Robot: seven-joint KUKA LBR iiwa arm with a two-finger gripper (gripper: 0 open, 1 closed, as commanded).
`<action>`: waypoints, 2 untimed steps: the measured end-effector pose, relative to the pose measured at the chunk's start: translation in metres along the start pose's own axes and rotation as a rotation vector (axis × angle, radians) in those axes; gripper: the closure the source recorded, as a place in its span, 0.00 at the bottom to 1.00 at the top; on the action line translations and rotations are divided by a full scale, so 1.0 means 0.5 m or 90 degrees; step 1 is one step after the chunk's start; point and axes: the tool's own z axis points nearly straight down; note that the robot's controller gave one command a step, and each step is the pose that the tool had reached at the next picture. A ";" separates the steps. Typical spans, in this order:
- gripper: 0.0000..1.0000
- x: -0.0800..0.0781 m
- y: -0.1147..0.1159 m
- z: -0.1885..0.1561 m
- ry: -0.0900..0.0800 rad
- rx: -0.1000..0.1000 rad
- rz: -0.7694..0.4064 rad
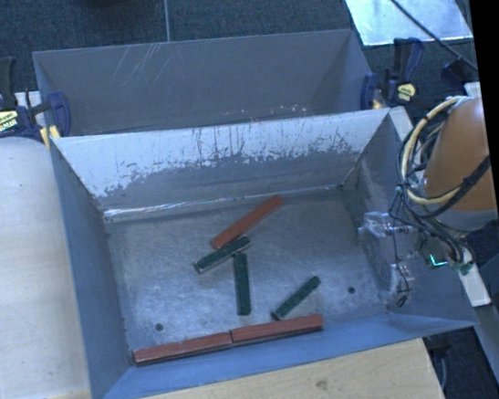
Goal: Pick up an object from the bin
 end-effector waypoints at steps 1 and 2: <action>0.00 0.010 0.148 0.111 -0.011 0.003 -0.360; 0.00 0.007 0.262 0.051 -0.007 0.001 -0.438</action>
Offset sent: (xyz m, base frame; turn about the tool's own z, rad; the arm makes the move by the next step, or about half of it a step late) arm -0.0085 0.0727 -0.0566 -0.5628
